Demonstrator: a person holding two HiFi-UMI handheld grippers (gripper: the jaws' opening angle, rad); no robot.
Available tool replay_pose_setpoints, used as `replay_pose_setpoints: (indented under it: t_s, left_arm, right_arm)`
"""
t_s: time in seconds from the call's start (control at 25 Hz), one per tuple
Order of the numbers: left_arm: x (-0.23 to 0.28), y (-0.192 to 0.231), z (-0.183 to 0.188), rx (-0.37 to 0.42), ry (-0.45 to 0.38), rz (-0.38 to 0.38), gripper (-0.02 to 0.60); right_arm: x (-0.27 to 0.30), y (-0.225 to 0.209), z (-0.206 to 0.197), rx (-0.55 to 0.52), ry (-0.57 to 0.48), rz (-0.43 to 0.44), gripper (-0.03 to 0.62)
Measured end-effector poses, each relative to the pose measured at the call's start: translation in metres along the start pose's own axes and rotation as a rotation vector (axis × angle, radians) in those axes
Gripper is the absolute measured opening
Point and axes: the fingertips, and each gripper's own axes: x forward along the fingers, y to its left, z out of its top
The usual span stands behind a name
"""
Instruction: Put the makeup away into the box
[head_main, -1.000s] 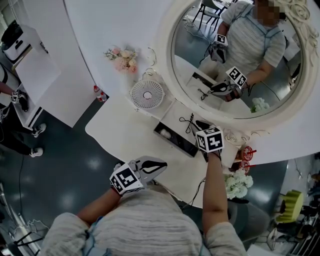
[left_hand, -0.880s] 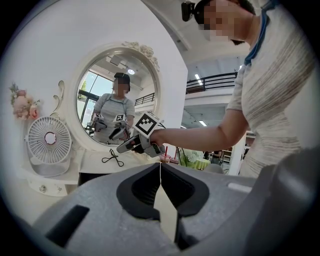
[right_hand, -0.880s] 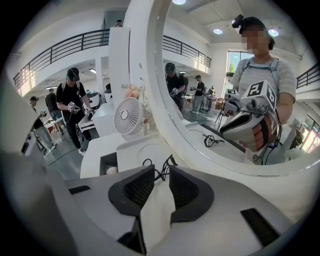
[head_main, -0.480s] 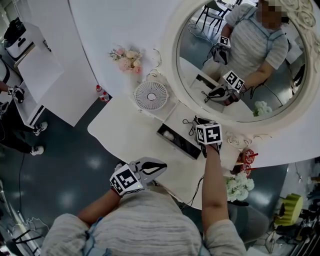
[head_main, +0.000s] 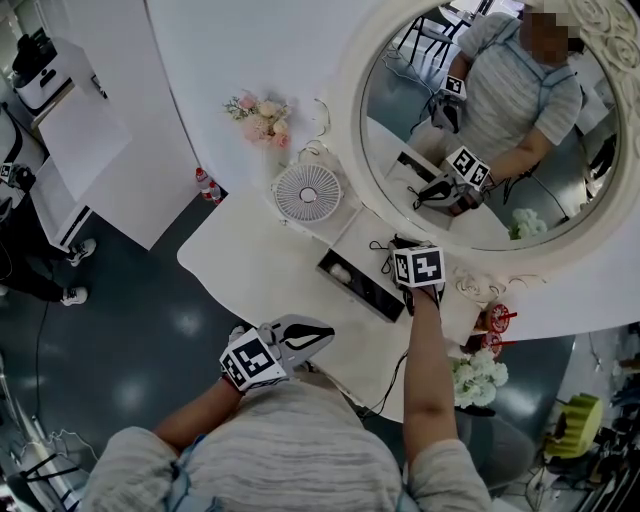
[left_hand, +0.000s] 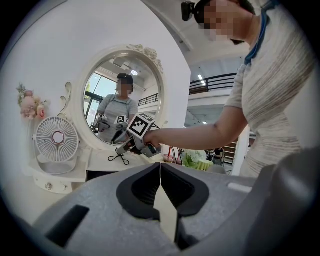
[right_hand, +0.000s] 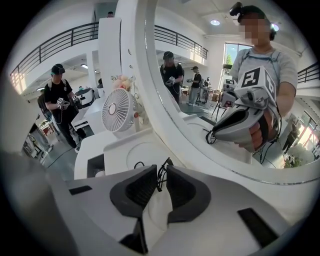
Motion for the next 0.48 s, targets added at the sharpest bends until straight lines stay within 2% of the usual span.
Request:
replay_pose_setpoints:
  t_s: [0.32,0.48]
  left_arm:
    - [0.001,0.002,0.000,-0.002,-0.002,0.001,0.015]
    - [0.001,0.001,0.000,-0.003,-0.003,0.000,0.015]
  right_arm:
    - [-0.007,0.000,0.005,-0.003,-0.026,0.020,0.026]
    - [-0.016,0.009,0.009,-0.015,-0.049,0.079,0.021]
